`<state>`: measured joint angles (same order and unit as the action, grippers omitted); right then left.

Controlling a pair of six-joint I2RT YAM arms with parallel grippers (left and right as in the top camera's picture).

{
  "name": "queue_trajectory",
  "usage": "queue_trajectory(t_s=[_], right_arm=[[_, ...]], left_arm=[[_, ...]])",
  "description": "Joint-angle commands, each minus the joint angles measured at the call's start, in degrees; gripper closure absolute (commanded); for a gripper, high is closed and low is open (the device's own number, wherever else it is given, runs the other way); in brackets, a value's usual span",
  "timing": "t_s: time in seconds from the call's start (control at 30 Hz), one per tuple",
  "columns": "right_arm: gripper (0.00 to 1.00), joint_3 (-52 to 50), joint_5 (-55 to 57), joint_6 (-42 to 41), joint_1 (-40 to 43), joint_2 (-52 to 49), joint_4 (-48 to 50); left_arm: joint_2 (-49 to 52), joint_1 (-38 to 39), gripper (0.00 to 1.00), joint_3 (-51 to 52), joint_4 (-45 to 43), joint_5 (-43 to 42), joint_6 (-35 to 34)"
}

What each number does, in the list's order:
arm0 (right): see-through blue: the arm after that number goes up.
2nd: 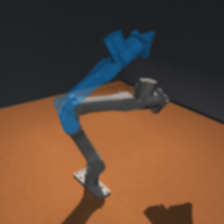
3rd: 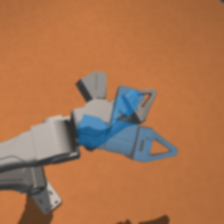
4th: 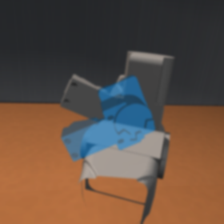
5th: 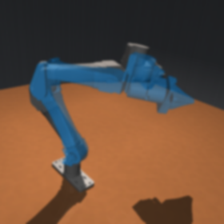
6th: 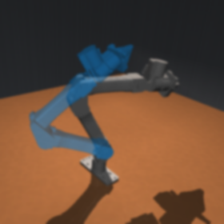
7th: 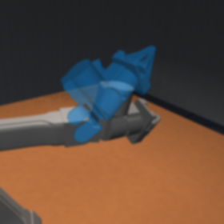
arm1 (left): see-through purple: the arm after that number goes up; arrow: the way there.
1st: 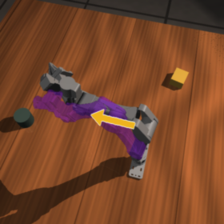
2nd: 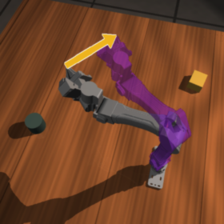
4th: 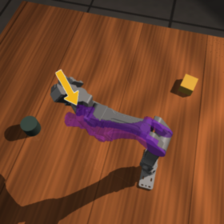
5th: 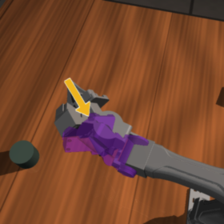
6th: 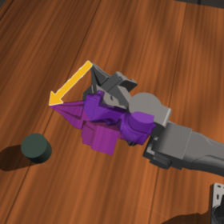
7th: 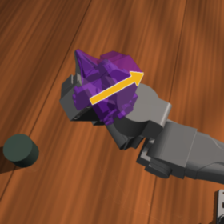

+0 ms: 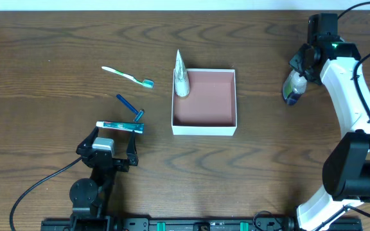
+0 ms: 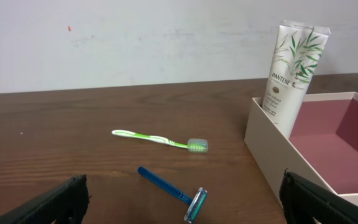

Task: Pack container
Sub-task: 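Grasp the foaming soap pump bottle with the right gripper and lift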

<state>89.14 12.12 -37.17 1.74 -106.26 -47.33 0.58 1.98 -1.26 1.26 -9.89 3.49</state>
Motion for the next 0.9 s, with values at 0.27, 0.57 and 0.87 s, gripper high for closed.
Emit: queue_trajectory(t_s=[0.27, 0.57, 0.87], right_arm=[[0.73, -0.13, -1.51, 2.12, 0.11, 0.00, -0.85], [0.53, -0.13, -2.82, 2.54, 0.07, 0.00, -2.25], [0.62, -0.13, -3.98, 3.50, 0.07, 0.00, -3.67]], left_arm=[[-0.28, 0.07, 0.02, 1.03, 1.92, -0.39, 0.79], [-0.28, 0.07, 0.02, 1.03, 1.92, -0.39, 0.81], [-0.28, 0.07, 0.02, 1.03, 1.92, -0.39, 0.79]])
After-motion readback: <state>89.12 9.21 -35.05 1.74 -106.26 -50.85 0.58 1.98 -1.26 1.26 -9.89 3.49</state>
